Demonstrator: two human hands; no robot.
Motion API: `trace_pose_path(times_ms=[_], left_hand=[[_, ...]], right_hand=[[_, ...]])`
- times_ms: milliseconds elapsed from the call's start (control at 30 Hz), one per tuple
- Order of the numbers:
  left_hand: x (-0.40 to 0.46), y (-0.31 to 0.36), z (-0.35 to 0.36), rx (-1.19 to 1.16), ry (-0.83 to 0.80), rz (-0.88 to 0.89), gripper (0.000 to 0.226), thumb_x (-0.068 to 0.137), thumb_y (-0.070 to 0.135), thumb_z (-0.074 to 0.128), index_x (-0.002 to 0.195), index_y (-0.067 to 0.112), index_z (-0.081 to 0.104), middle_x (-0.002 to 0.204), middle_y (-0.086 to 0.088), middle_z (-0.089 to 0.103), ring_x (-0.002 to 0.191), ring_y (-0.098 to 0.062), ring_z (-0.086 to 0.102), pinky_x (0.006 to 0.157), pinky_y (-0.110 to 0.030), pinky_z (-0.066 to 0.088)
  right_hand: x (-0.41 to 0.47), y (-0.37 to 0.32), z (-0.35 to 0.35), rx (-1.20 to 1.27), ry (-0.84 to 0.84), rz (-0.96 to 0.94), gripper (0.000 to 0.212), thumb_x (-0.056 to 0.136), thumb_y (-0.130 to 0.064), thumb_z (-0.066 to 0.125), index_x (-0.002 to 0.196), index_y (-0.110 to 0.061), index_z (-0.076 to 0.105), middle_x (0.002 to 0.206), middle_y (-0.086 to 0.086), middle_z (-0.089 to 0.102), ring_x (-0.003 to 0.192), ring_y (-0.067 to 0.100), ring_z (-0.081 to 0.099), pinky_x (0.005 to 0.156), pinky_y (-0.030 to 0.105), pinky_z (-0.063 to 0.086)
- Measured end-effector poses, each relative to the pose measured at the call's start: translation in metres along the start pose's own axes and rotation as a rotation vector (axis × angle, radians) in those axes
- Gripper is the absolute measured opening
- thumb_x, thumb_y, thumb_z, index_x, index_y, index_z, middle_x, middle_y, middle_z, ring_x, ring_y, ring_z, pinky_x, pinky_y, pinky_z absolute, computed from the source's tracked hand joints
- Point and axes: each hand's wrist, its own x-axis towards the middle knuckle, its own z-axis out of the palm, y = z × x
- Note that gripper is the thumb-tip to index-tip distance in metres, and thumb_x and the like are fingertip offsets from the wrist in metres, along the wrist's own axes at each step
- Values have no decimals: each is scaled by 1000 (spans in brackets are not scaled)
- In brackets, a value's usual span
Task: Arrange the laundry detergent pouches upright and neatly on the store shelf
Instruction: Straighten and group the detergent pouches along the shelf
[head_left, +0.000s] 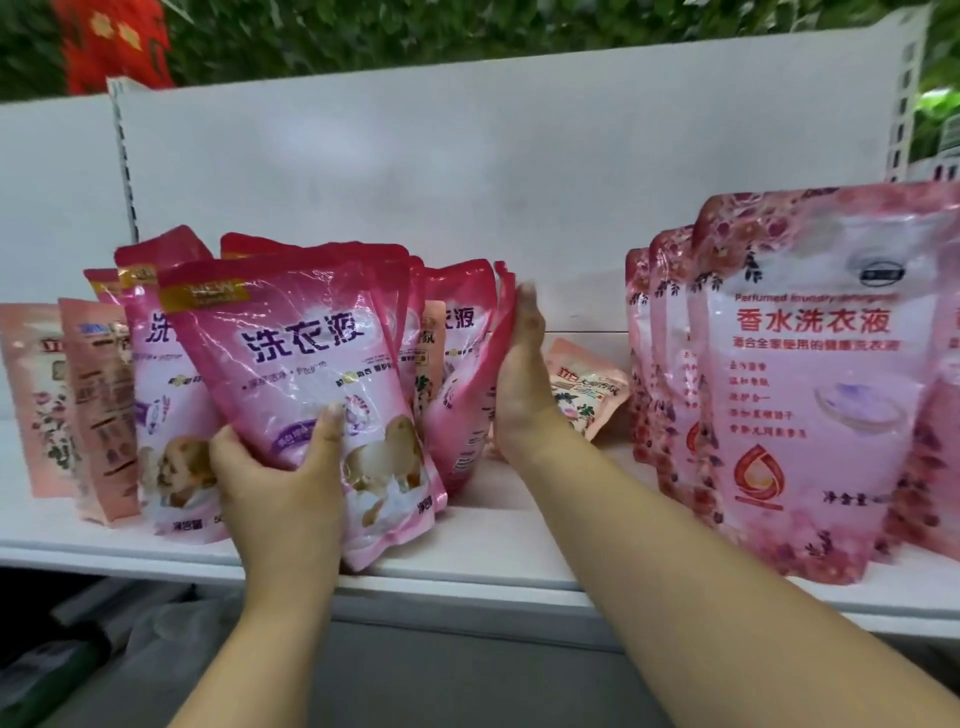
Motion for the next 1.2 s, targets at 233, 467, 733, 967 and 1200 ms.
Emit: trace_pose_path(times_ms=[233, 467, 733, 967, 1200], left_hand=[[1, 3, -1, 5, 47, -34, 47, 80, 34, 68, 114, 11, 45, 100, -2, 57, 78, -16, 54, 58, -21, 36], [6, -2, 1, 2, 36, -47, 47, 79, 33, 68, 113, 12, 44, 85, 15, 51, 73, 5, 47, 57, -12, 34], [8, -3, 0, -15, 46, -88, 39, 80, 33, 67, 107, 24, 41, 91, 19, 54, 73, 10, 49, 53, -7, 35], [9, -4, 1, -19, 38, -66, 41, 79, 32, 69, 110, 23, 44, 93, 18, 57, 81, 5, 53, 64, -14, 38], [11, -3, 2, 7, 28, -78, 45, 80, 32, 68, 114, 17, 44, 87, 17, 53, 75, 5, 49, 64, -17, 36]], right_hand=[[15, 8, 47, -354, -272, -140, 117, 45, -91, 29, 144, -27, 24, 148, -1, 34, 134, 18, 32, 109, 42, 22], [49, 11, 57, -631, -427, 23, 75, 87, -68, 12, 149, -29, -5, 156, -7, -13, 143, 18, -14, 113, 51, -11], [62, 30, 56, -561, -520, 114, 84, 74, -83, 2, 143, -41, 24, 156, -6, 8, 144, 21, -6, 113, 55, -9], [55, 32, 50, -477, -314, -50, 56, 97, -51, 21, 144, -21, 29, 150, 2, 29, 139, 21, 24, 116, 44, 16], [52, 23, 20, -362, 44, -161, 27, 88, -53, 47, 88, -26, 52, 105, 4, 51, 94, 18, 50, 82, 31, 40]])
